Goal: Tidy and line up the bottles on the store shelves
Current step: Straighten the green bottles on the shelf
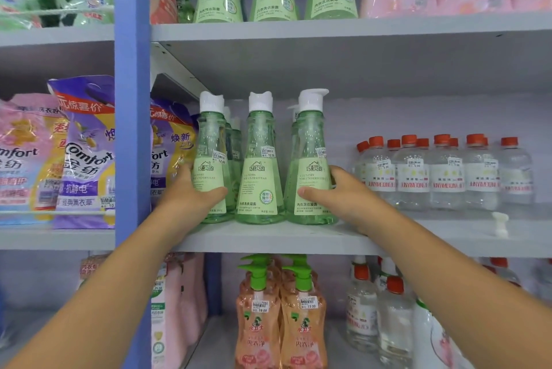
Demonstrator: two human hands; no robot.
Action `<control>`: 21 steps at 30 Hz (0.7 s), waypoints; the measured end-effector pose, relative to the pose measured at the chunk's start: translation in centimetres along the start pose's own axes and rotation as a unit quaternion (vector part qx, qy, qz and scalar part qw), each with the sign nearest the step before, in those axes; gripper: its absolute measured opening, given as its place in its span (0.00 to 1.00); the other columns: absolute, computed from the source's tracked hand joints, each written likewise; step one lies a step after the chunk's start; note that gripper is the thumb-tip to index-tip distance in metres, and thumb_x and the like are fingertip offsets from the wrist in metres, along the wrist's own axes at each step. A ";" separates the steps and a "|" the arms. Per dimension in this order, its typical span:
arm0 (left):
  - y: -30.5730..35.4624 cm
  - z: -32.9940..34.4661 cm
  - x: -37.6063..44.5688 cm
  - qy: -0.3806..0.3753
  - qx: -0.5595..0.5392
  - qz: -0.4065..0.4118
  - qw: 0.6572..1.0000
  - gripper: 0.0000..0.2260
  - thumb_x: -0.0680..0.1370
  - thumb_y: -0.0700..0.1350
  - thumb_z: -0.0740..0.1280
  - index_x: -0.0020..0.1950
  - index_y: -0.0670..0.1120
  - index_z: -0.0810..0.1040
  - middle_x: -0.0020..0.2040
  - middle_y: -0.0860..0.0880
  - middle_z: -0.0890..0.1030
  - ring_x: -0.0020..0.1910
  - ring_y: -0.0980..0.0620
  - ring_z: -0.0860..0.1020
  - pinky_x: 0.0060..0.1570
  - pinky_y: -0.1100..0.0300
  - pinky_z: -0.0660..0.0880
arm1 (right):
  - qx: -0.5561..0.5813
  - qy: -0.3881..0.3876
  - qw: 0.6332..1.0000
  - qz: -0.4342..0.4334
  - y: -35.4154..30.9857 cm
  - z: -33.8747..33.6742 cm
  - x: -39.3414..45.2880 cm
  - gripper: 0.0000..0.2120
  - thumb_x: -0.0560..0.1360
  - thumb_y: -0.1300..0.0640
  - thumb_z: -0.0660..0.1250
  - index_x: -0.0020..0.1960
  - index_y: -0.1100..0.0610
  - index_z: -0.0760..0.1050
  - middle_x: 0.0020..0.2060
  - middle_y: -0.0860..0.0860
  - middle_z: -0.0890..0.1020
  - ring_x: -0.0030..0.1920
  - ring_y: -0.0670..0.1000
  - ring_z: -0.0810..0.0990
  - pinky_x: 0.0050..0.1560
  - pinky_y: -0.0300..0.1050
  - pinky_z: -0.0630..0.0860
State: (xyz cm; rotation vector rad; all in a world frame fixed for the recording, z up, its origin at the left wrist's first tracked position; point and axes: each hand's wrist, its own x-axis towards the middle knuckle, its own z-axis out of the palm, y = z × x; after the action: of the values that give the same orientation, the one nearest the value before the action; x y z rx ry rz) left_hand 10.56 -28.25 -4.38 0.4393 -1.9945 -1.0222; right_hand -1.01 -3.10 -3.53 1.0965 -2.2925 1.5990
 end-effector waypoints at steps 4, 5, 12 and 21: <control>0.0 0.4 -0.1 0.012 -0.014 0.007 1.000 0.34 0.75 0.50 0.75 0.77 0.55 0.63 0.61 0.52 0.77 0.54 0.47 0.78 0.50 0.56 0.72 | -0.007 0.004 1.000 0.000 -0.3 0.1 -0.3 0.15 0.76 0.48 0.74 0.56 0.43 0.70 0.45 0.37 0.79 0.47 0.39 0.79 0.44 0.37 0.74; -0.1 0.5 -0.1 0.021 -0.006 0.018 1.000 0.35 0.74 0.51 0.76 0.76 0.55 0.62 0.63 0.51 0.77 0.55 0.47 0.78 0.51 0.55 0.72 | -0.007 0.005 1.000 -0.001 -0.4 0.1 -0.4 0.16 0.76 0.48 0.74 0.57 0.43 0.70 0.45 0.37 0.79 0.47 0.38 0.79 0.42 0.36 0.73; 0.3 0.3 -0.7 0.028 -0.011 0.008 1.000 0.29 0.76 0.52 0.75 0.73 0.52 0.68 0.62 0.52 0.79 0.52 0.50 0.77 0.51 0.56 0.70 | -0.050 0.022 0.998 -0.010 -0.8 0.4 -0.9 0.15 0.75 0.47 0.75 0.55 0.43 0.71 0.47 0.39 0.80 0.45 0.36 0.78 0.41 0.34 0.73; 0.1 0.2 -0.6 0.032 -0.013 0.004 0.999 0.27 0.75 0.56 0.74 0.70 0.53 0.70 0.57 0.54 0.78 0.54 0.48 0.78 0.52 0.53 0.74 | -0.086 0.025 0.996 -0.018 -1.0 0.7 -1.0 0.16 0.76 0.42 0.72 0.59 0.44 0.70 0.49 0.39 0.79 0.46 0.36 0.77 0.41 0.34 0.71</control>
State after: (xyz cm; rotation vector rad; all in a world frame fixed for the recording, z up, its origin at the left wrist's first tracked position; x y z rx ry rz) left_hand 10.78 -27.72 -4.63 0.4450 -1.9238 -1.0155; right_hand 0.51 -3.40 -3.52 1.0380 -2.3137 1.3717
